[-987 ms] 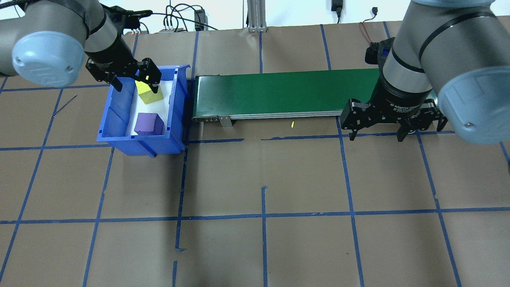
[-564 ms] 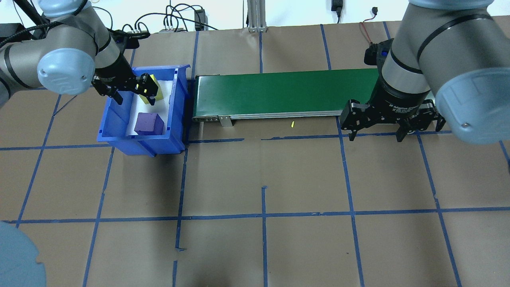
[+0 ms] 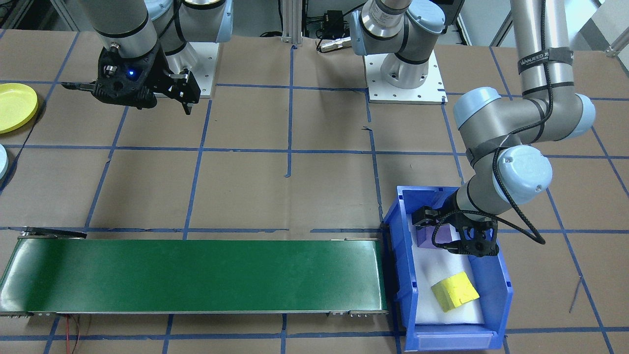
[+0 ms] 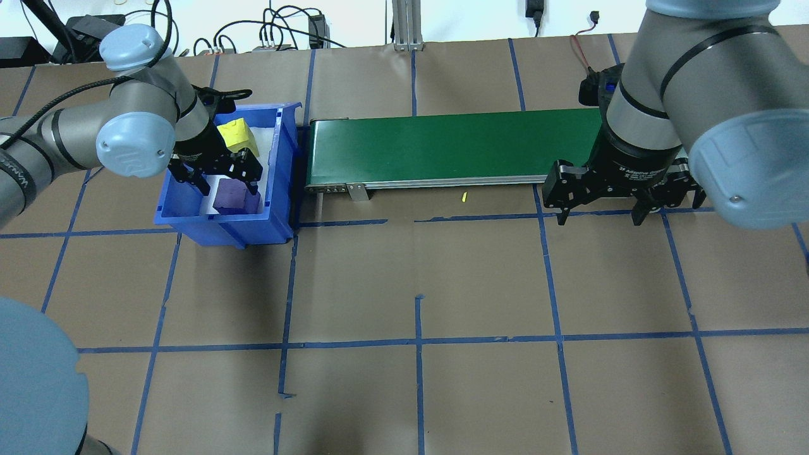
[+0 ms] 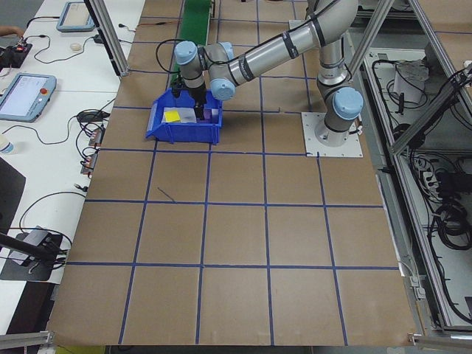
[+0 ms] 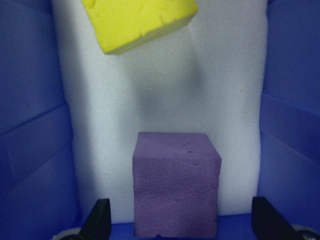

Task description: Move block left to right into plate

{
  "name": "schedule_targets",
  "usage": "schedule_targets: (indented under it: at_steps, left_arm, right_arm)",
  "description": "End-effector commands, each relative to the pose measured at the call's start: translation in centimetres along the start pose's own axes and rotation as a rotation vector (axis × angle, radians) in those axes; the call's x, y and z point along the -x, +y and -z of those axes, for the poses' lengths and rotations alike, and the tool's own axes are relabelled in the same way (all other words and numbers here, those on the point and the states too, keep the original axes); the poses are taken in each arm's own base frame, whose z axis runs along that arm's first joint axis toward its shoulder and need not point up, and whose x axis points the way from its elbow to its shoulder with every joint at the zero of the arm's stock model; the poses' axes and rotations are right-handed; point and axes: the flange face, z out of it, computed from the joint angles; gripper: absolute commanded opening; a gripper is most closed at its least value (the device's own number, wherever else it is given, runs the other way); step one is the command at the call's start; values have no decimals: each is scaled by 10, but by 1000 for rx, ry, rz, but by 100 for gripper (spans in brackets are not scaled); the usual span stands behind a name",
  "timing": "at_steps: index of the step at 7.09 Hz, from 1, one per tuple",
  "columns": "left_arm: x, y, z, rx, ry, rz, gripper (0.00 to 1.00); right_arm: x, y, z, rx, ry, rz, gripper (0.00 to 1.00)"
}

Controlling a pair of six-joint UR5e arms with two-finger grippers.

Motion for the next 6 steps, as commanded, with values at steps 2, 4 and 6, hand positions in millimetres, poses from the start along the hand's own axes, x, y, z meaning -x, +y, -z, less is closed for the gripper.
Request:
schedule_targets:
  at_steps: [2, 4, 6]
  left_arm:
    - [1, -7, -6, -14, -1, 0, 43]
    - [1, 0, 62, -68, -22, 23, 43]
    - [-12, 0, 161, -93, -23, 57, 43]
  right_arm:
    - [0, 0, 0, -2, 2, 3, 100]
    - [1, 2, -2, 4, 3, 5, 100]
    - [1, 2, -3, 6, 3, 5, 100]
